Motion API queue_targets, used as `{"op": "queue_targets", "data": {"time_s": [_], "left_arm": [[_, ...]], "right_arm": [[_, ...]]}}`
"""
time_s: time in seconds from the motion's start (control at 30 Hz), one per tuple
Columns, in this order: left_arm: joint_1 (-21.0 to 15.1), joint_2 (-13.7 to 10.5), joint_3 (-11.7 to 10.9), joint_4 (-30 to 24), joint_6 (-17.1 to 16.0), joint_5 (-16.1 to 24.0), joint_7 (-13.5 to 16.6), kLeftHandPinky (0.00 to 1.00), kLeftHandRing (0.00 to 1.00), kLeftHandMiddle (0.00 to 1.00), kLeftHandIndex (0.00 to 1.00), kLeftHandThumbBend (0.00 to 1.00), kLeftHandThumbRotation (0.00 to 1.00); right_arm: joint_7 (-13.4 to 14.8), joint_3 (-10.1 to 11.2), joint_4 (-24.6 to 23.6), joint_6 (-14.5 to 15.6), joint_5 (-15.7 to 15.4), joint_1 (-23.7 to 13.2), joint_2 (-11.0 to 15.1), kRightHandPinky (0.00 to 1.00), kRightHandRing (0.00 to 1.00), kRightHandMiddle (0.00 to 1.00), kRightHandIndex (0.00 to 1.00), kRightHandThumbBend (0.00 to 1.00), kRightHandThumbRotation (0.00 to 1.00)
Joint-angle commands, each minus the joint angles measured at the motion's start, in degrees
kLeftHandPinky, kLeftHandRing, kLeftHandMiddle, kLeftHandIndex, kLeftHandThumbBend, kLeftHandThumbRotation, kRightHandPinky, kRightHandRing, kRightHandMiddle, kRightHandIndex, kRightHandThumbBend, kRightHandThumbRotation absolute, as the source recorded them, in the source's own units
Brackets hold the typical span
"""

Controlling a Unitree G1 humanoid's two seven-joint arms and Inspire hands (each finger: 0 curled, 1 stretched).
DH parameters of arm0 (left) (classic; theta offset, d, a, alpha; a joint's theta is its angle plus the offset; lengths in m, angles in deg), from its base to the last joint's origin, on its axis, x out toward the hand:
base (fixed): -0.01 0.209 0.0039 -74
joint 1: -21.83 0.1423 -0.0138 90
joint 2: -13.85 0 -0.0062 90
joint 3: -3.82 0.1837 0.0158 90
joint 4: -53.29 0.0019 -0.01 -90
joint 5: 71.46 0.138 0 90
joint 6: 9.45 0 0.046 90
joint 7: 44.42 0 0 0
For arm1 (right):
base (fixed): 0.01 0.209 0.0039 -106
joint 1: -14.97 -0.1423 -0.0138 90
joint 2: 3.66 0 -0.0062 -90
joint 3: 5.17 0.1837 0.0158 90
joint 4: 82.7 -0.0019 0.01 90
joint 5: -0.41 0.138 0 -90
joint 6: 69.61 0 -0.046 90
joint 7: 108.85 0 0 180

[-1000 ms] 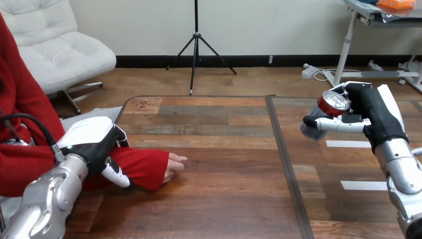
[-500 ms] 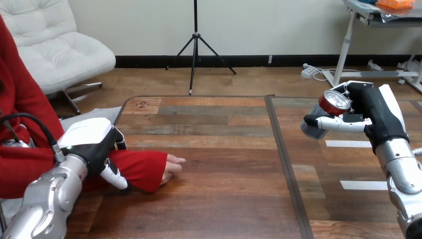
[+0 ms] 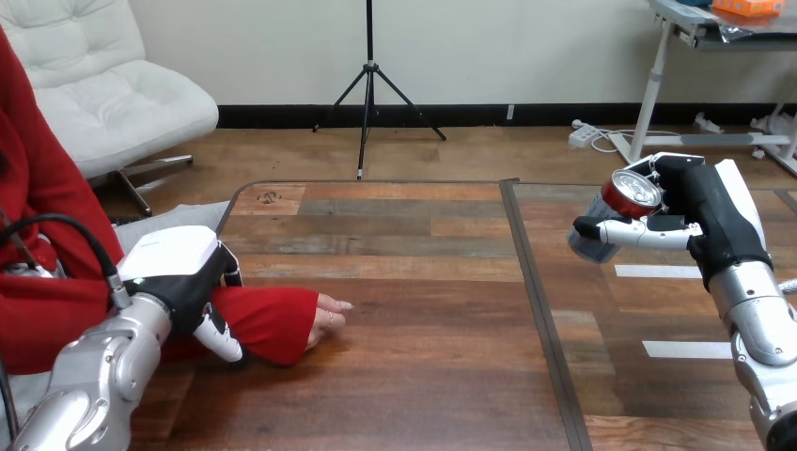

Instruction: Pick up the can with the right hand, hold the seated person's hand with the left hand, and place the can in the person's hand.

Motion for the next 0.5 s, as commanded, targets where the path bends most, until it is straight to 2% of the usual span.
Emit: {"op": "queue_targets", "data": {"time_s": [0.0,0.47], "left_arm": [[-4.64,0.15,0.36,-0.15,0.16,1.45,0.66,0.28,0.38,0.44,0.45,0.82,0.00],[-5.64,0.64,1.29,1.71,1.20,0.92,-1.04,0.25,0.36,0.42,0.42,0.82,0.00]], "right_arm": [[0.11,1.18,-2.67,-1.46,1.06,-3.29,-0.39,0.28,0.31,0.39,0.44,0.87,0.00],[-0.03,1.47,-2.59,-0.97,1.46,-3.35,-0.56,0.28,0.32,0.39,0.43,0.87,0.00]]}}
